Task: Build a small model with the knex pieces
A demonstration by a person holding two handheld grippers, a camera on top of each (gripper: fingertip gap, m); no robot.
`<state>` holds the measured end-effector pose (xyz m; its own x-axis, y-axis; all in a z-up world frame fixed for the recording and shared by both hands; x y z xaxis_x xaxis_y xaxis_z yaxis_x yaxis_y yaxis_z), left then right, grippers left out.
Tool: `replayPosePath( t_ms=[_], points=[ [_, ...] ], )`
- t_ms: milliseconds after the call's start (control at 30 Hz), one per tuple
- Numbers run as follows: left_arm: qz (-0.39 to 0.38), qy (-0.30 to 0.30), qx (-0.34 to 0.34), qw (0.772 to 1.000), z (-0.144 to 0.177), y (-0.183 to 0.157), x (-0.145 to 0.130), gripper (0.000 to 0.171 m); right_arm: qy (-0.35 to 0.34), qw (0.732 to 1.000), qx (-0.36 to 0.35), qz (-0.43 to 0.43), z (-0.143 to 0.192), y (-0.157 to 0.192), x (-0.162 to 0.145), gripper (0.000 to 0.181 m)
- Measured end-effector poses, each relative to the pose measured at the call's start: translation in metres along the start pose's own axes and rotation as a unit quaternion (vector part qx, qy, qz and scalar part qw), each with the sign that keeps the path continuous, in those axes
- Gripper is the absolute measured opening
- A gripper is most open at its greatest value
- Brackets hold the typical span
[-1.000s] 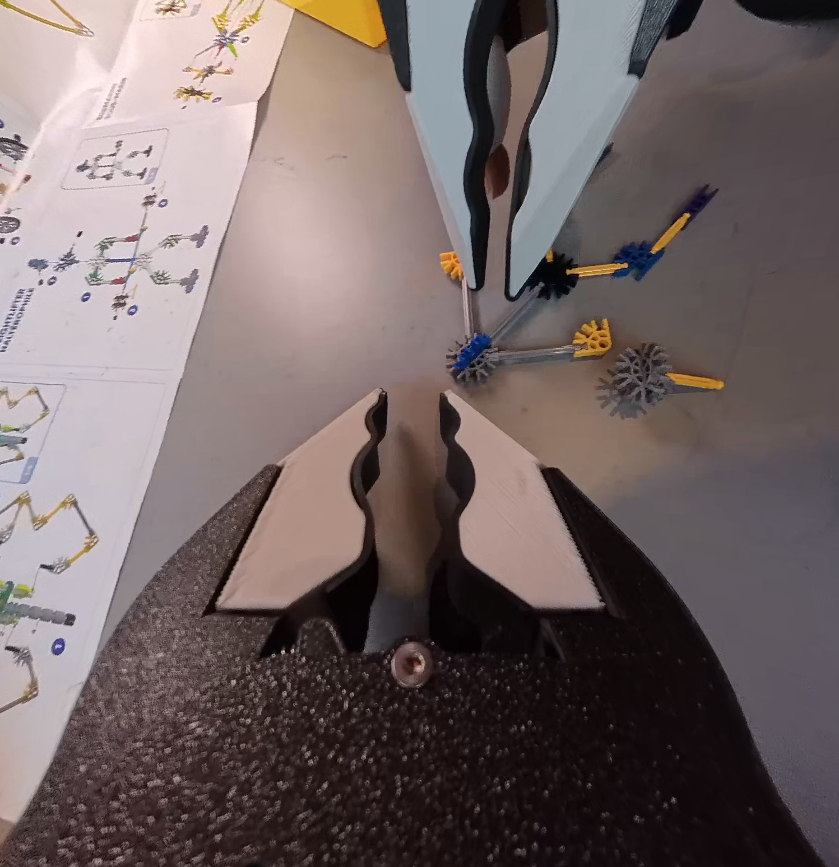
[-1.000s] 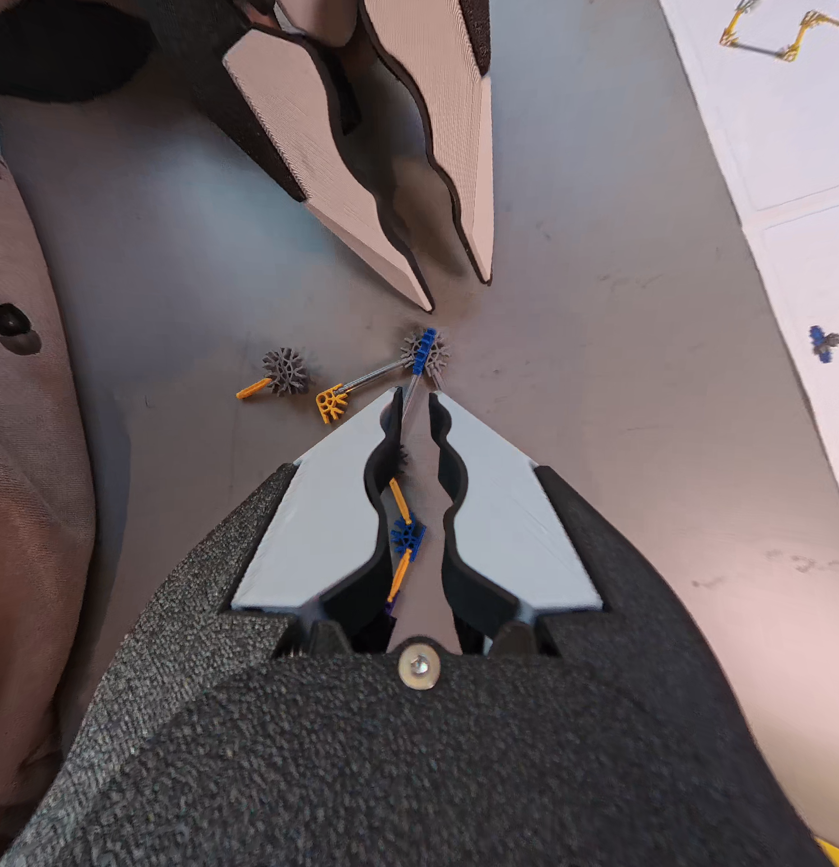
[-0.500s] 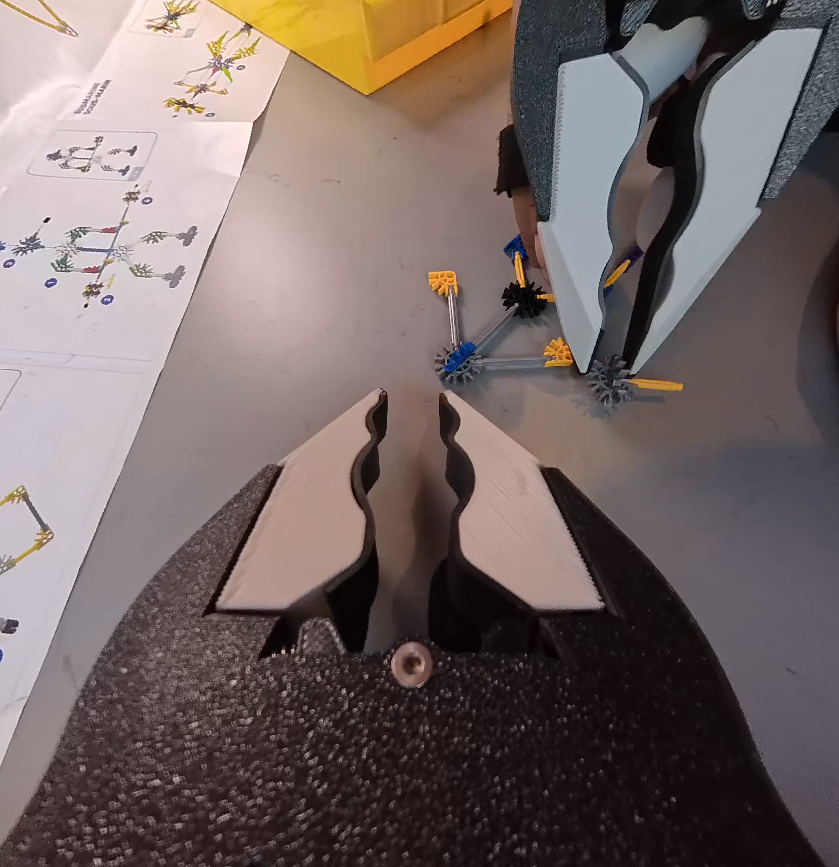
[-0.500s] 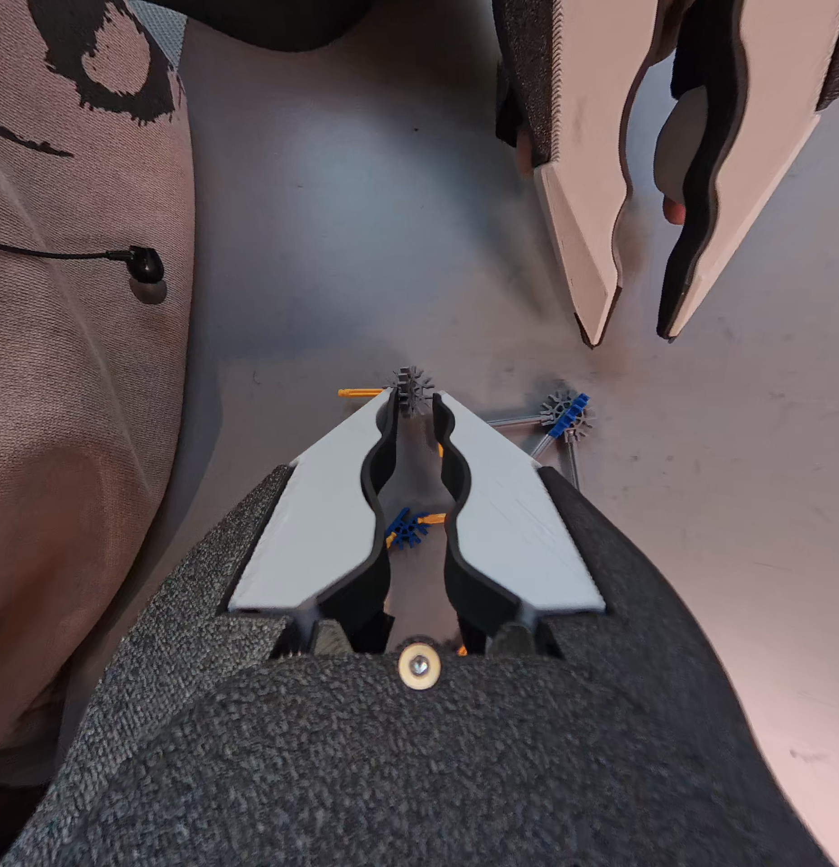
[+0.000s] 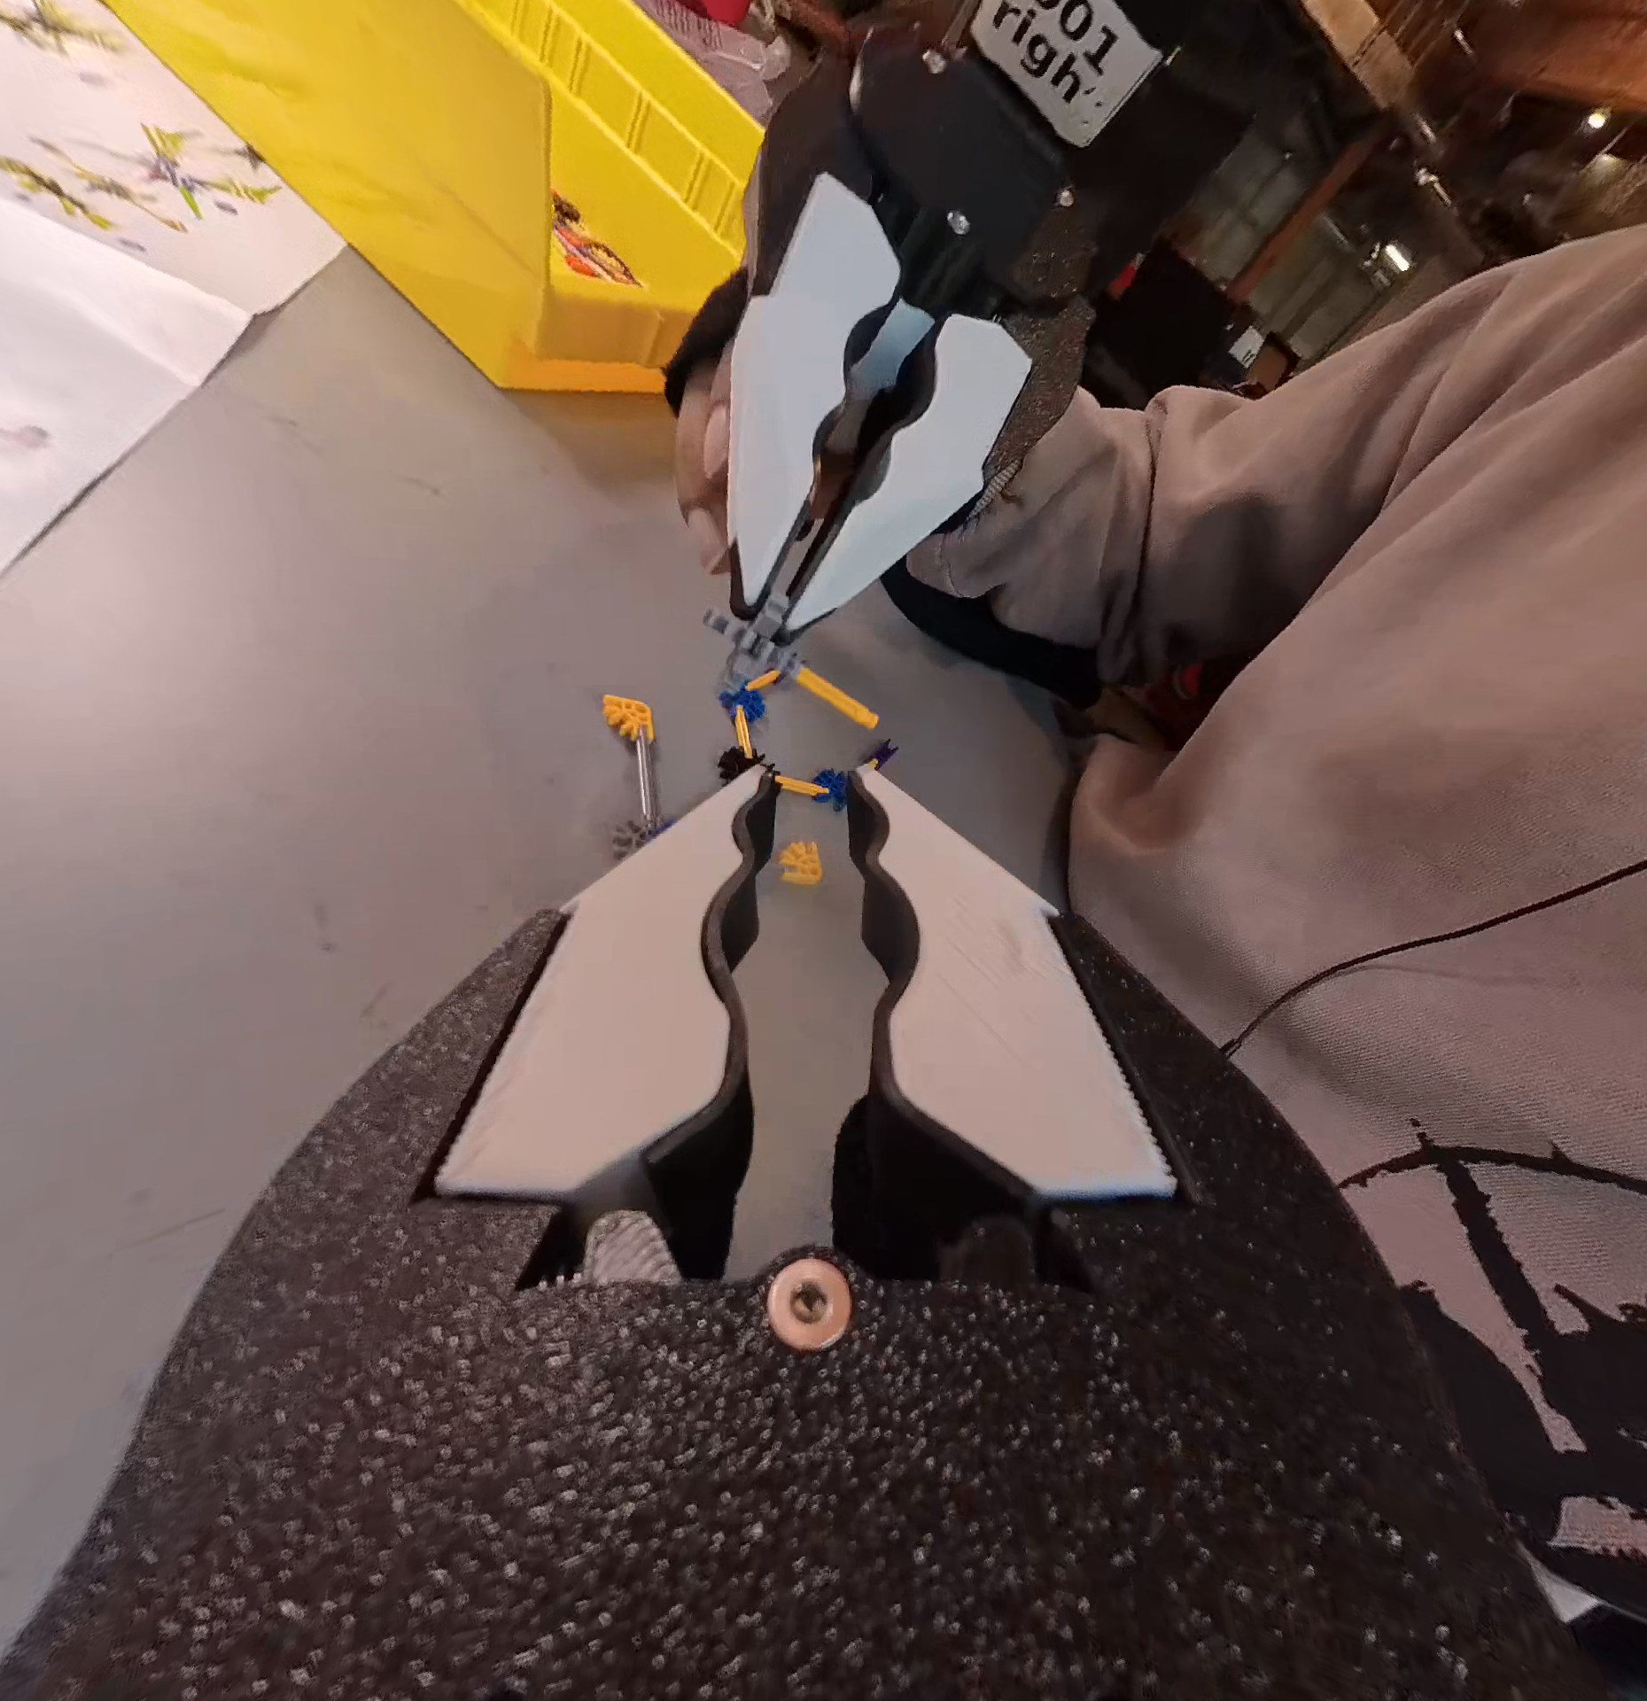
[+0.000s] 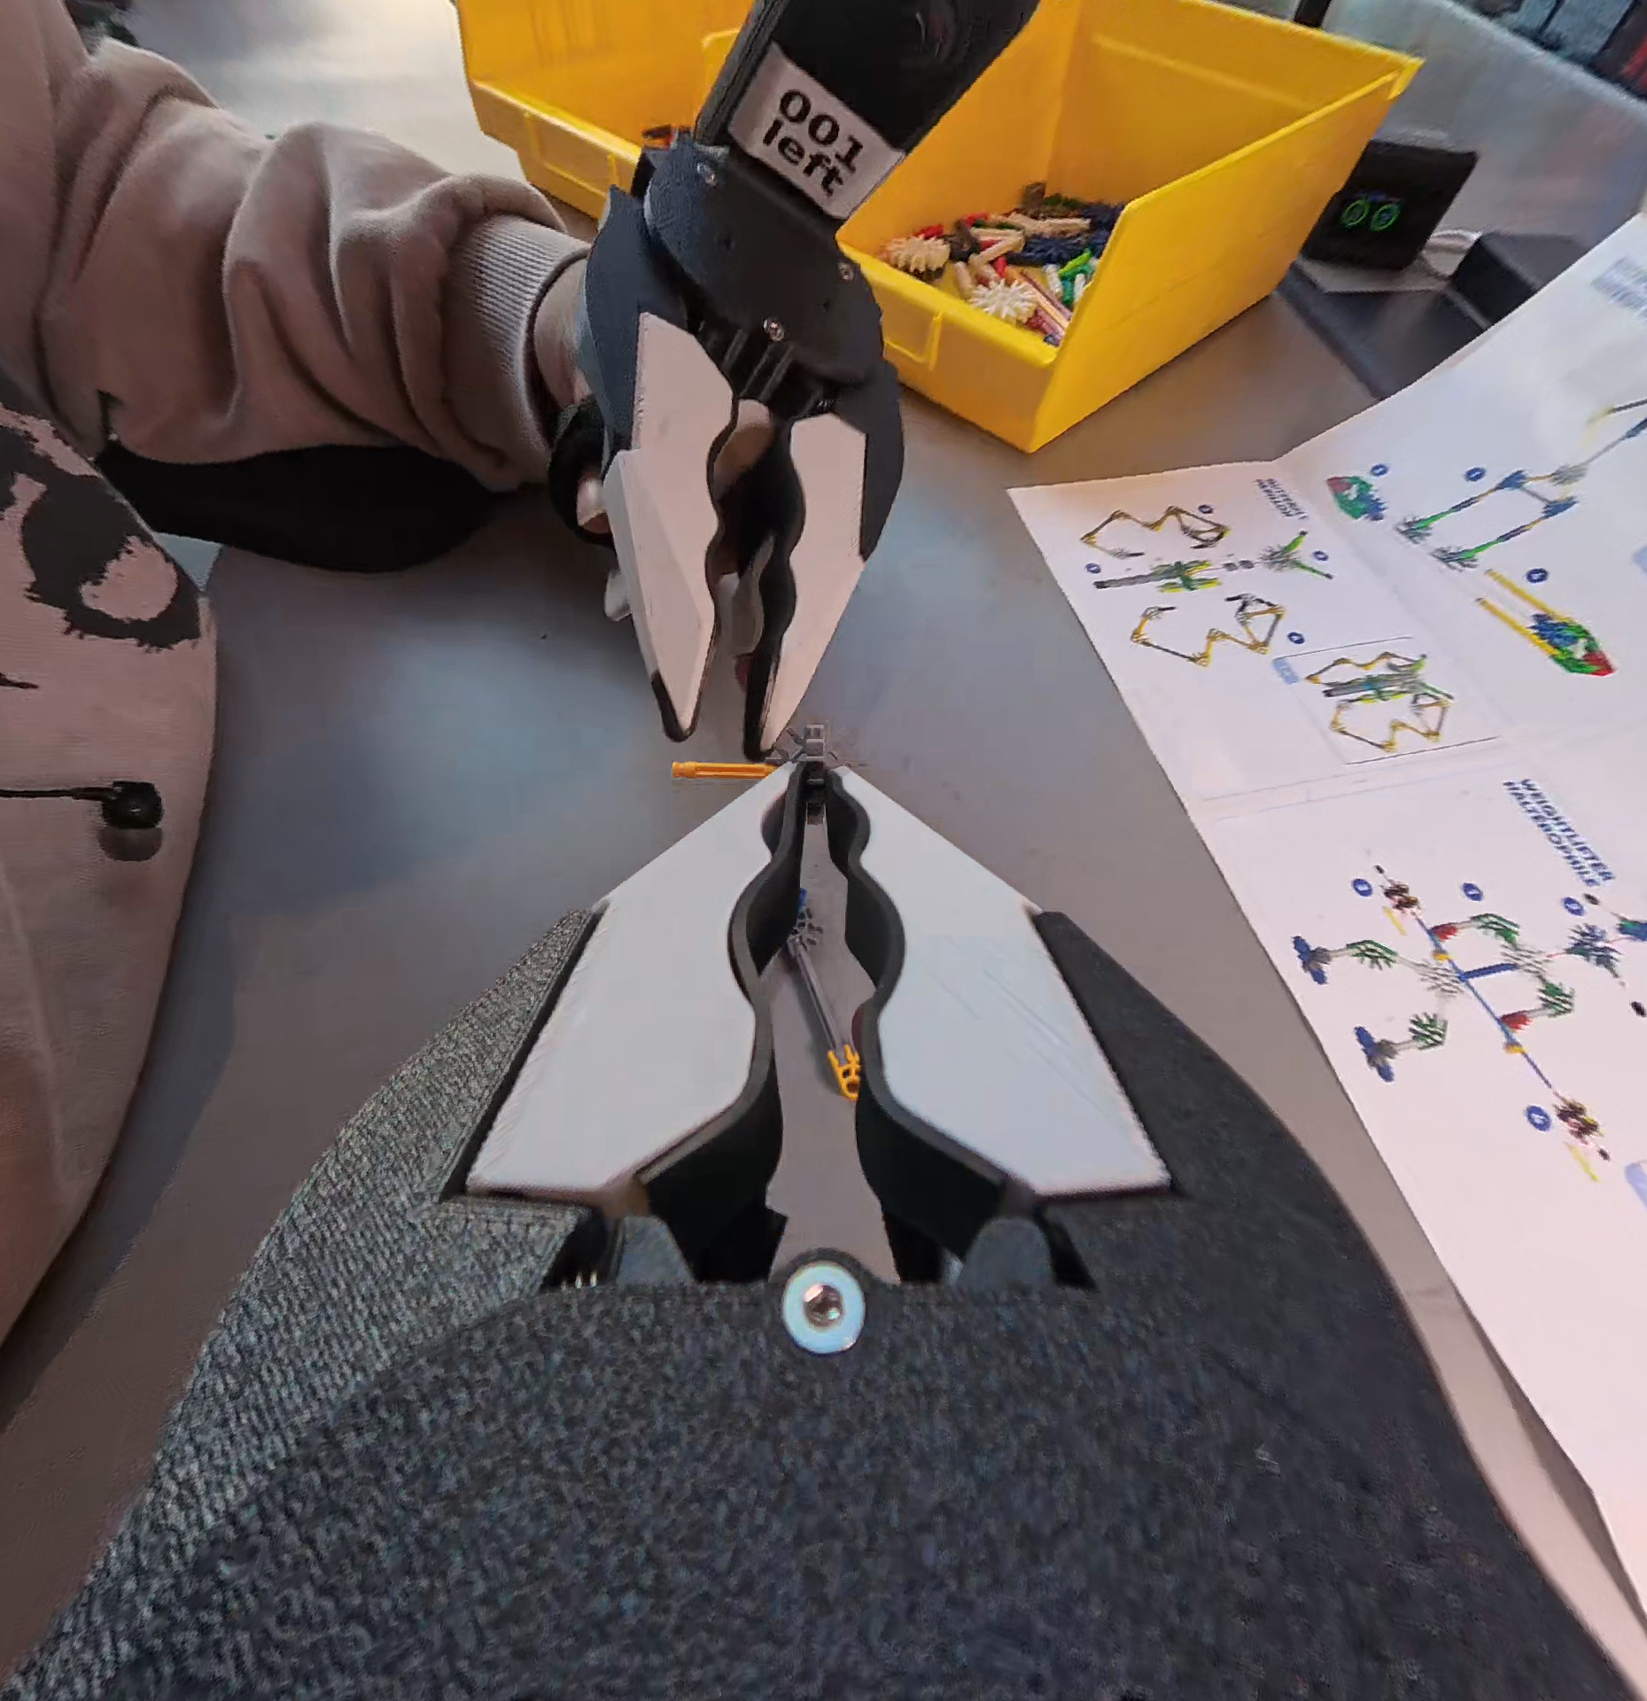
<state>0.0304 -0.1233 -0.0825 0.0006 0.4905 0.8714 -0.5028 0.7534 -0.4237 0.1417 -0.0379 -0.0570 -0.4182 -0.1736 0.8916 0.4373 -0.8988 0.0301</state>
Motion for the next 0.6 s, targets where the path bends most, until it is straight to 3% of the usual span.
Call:
replayPosePath(
  t_ms=[267, 367, 600],
  points=[
    [0.114, -0.04, -0.004, 0.993, -0.0094, 0.0081, -0.0003, 0.015, 0.007, 0.998, -0.051, 0.023, -0.0054, -0.0046, -0.0014, 0.002],
    [0.107, -0.036, 0.009, 0.994, -0.01, 0.0091, -0.0007, 0.004, 0.011, 0.997, -0.069, 0.026, -0.0073, -0.0061, -0.0015, 0.002],
    [0.047, -0.031, 0.034, 0.998, -0.0089, 0.0067, 0.0026, 0.003, -0.008, 0.998, -0.06, 0.017, -0.0023, -0.0057, 0.0023, 0.004]
  ],
)
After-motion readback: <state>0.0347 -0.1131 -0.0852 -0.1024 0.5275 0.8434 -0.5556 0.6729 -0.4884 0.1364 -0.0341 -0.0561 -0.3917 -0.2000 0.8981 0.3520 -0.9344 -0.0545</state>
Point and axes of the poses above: each gripper's, where its closed fingertips meet, z back along the fingers, x out of its top, y = z × x across the jaws, the point moved 7 cm from there along z, back along the fingers, and after that the axes turned 5 degrees about -z, right-handed, at the moved point
